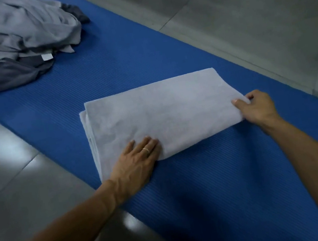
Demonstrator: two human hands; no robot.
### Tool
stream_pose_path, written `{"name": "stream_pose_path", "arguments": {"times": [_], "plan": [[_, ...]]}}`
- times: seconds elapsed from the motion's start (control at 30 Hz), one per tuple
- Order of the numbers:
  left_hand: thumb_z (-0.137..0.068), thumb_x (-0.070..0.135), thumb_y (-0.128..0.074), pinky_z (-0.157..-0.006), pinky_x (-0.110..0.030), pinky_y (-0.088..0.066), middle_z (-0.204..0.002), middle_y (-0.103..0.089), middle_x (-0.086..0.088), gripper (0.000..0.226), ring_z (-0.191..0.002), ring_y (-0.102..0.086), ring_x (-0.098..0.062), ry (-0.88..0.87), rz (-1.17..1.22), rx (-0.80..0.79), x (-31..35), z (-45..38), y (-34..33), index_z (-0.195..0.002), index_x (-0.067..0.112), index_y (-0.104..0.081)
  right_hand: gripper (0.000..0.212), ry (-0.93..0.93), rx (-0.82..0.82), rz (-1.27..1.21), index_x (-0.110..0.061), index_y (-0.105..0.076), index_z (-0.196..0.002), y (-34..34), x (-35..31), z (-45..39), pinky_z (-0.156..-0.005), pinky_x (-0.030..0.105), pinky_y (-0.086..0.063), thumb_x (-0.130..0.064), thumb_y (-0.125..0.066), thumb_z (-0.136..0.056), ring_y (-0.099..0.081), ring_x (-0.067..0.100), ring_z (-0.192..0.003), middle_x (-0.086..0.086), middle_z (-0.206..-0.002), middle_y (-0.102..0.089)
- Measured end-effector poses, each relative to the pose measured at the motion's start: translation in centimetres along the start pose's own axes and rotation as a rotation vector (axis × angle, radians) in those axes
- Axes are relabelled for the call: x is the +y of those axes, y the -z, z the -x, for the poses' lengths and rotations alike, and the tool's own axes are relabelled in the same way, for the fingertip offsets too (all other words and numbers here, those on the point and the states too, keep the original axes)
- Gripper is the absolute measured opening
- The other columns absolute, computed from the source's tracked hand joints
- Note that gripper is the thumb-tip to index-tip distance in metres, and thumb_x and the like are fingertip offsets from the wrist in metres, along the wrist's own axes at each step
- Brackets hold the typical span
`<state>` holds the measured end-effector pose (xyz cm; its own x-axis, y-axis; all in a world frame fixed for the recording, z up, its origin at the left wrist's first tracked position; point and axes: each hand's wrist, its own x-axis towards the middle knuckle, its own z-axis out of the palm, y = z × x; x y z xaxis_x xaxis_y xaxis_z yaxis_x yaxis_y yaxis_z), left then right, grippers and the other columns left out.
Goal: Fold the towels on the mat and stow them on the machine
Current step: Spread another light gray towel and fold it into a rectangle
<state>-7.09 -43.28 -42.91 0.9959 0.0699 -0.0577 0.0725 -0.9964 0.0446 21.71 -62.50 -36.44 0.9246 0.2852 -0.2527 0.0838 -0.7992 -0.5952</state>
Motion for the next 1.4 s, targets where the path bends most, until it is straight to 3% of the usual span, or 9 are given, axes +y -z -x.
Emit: {"name": "stream_pose_path", "arguments": {"times": [0.17, 0.37, 0.53, 0.67, 0.8, 1.0, 1.17, 1.23, 1.4], "plan": [[-0.082, 0.024, -0.038, -0.084, -0.038, -0.056, -0.128, -0.063, -0.003, 0.052, -0.113, -0.064, -0.024, -0.117, -0.055, -0.043, 2.5, 2.1, 0.9, -0.127, 0.017, -0.063, 0.033, -0.014, 0.067, 0.042, -0.012, -0.048, -0.102, 3.1, 7.1, 8.0, -0.076, 0.040, -0.049, -0.040, -0.063, -0.091, -0.055, 0.028, -0.090, 0.005, -0.095, -0.058], [-0.089, 0.042, -0.039, -0.108, -0.049, -0.035, -0.146, -0.046, -0.010, 0.058, -0.136, -0.042, -0.031, -0.055, -0.026, -0.070, 6.3, 2.9, 0.9, -0.137, 0.013, -0.050, 0.038, 0.206, 0.243, 0.448, -0.005, -0.052, -0.123, -0.7, 11.1, 14.8, -0.088, 0.049, -0.041, -0.022, -0.059, -0.089, -0.046, 0.037, -0.113, 0.019, -0.126, -0.053], [-0.092, 0.067, -0.016, -0.118, -0.055, -0.012, -0.162, -0.006, -0.002, 0.076, -0.148, 0.001, -0.029, 0.126, 0.045, -0.164, 7.7, 3.9, -1.5, -0.155, 0.026, -0.009, 0.067, 0.707, -0.273, 0.578, -0.018, -0.012, -0.156, -8.0, 7.8, 19.1, -0.120, 0.047, -0.004, -0.051, -0.012, -0.096, 0.001, 0.021, -0.151, 0.001, -0.164, 0.001], [-0.087, 0.070, -0.004, -0.117, -0.042, 0.007, -0.159, 0.011, 0.000, 0.078, -0.147, 0.013, -0.029, 0.218, 0.053, -0.196, 5.8, 5.9, -1.8, -0.153, 0.030, 0.006, 0.064, 0.706, -0.167, 0.725, -0.023, 0.000, -0.156, -6.1, 13.2, 17.2, -0.117, 0.045, 0.002, -0.053, -0.001, -0.099, 0.000, 0.016, -0.150, -0.004, -0.163, 0.005], [-0.094, 0.059, -0.018, -0.114, -0.045, -0.020, -0.155, -0.033, -0.008, 0.069, -0.144, -0.025, -0.031, 0.222, 0.005, -0.144, 4.4, 5.3, -0.4, -0.150, 0.020, -0.032, 0.071, 0.501, -0.096, 0.745, -0.019, -0.007, -0.155, -3.4, 15.1, 16.0, -0.120, 0.045, -0.002, -0.058, -0.002, -0.096, -0.004, 0.016, -0.150, 0.001, -0.163, -0.006], [-0.098, 0.042, -0.024, -0.084, -0.041, -0.056, -0.114, -0.068, -0.005, 0.045, -0.105, -0.065, -0.030, 0.137, 0.182, 0.015, 3.4, 3.2, 1.9, -0.121, 0.021, -0.057, 0.076, 0.725, -0.141, 0.622, -0.018, -0.035, -0.148, -4.8, 10.8, 15.9, -0.115, 0.037, -0.012, -0.063, -0.039, -0.087, -0.029, 0.024, -0.140, 0.010, -0.155, -0.033], [-0.100, 0.038, -0.023, -0.090, -0.039, -0.048, -0.117, -0.066, -0.002, 0.039, -0.102, -0.063, -0.026, 0.095, 0.224, -0.023, 1.5, 0.8, 4.6, -0.127, 0.024, -0.048, 0.044, 0.683, -0.093, 0.489, -0.013, -0.065, -0.122, -4.6, 9.3, 13.9, -0.100, 0.045, -0.040, -0.011, -0.073, -0.079, -0.060, 0.029, -0.114, 0.008, -0.126, -0.063], [-0.102, 0.036, -0.031, -0.092, -0.038, -0.045, -0.116, -0.065, -0.002, 0.033, -0.104, -0.061, -0.025, 0.108, 0.267, -0.077, 0.6, -0.1, 5.1, -0.127, 0.024, -0.049, 0.034, 0.632, -0.127, 0.480, -0.015, -0.070, -0.105, -2.8, 8.1, 12.7, -0.085, 0.035, -0.044, 0.005, -0.065, -0.077, -0.064, 0.027, -0.097, 0.002, -0.105, -0.068], [-0.100, 0.035, -0.045, -0.082, -0.030, -0.039, -0.102, -0.067, -0.001, 0.026, -0.099, -0.059, -0.021, 0.131, 0.407, -0.117, -1.7, -2.8, 6.7, -0.112, 0.018, -0.060, 0.020, 0.380, -0.524, 0.482, -0.019, -0.057, -0.071, 1.9, 2.4, 8.2, -0.058, 0.029, -0.038, -0.015, -0.062, -0.090, -0.053, 0.016, -0.069, -0.003, -0.072, -0.058]]}}
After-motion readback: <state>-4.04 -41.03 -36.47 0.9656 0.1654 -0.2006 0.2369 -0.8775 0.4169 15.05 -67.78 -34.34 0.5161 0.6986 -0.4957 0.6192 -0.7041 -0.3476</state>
